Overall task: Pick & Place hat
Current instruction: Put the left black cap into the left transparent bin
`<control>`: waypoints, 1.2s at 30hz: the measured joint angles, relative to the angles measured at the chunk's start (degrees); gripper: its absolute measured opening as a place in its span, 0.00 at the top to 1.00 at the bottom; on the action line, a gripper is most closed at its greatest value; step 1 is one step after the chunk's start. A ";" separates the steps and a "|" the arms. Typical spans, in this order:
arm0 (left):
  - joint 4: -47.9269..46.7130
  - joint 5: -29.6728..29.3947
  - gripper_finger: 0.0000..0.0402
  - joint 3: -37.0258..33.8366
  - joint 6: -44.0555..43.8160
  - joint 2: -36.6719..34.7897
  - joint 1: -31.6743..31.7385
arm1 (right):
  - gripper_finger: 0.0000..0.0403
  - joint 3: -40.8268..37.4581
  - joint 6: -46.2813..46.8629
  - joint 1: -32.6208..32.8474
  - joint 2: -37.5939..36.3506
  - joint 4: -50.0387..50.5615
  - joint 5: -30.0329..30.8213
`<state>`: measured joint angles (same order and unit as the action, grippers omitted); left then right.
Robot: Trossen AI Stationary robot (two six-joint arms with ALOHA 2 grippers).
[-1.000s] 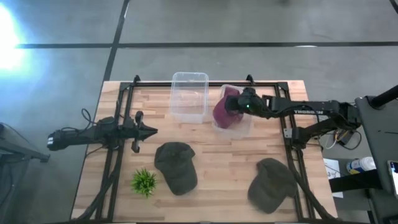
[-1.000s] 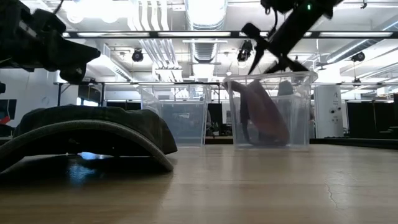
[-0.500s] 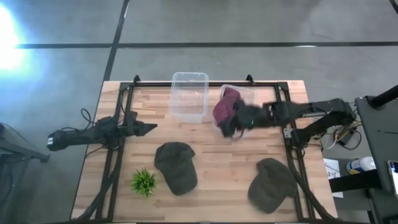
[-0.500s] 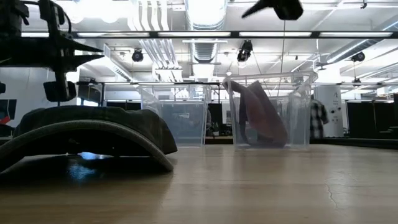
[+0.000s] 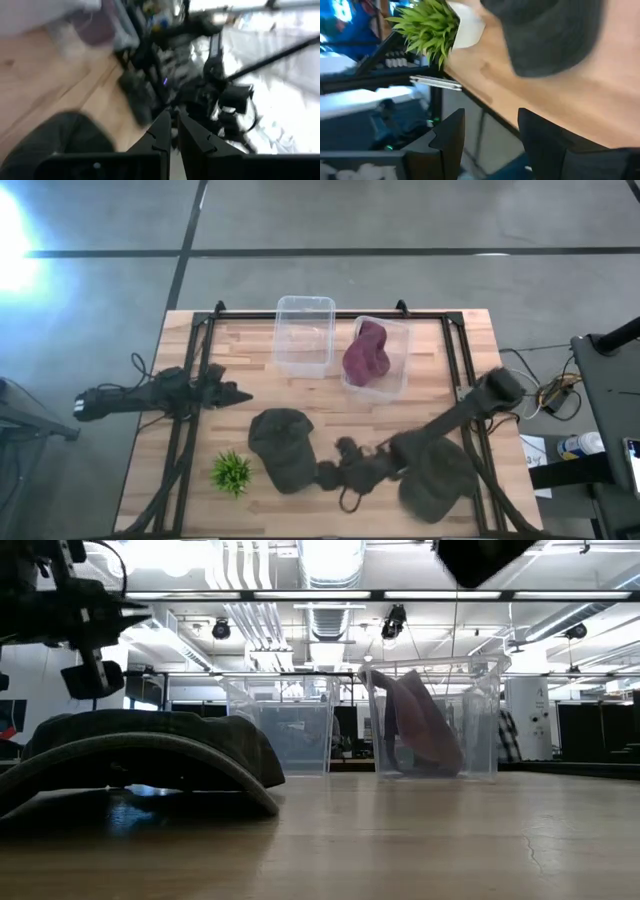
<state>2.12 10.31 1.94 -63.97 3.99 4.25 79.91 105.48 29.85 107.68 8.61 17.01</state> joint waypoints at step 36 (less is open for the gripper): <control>-2.85 11.89 0.93 -0.05 28.70 19.24 -0.01 | 0.54 28.58 23.53 -1.08 28.98 21.98 16.05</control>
<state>-0.73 22.19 1.89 -35.27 23.23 4.24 108.49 129.01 28.77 136.66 30.60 33.06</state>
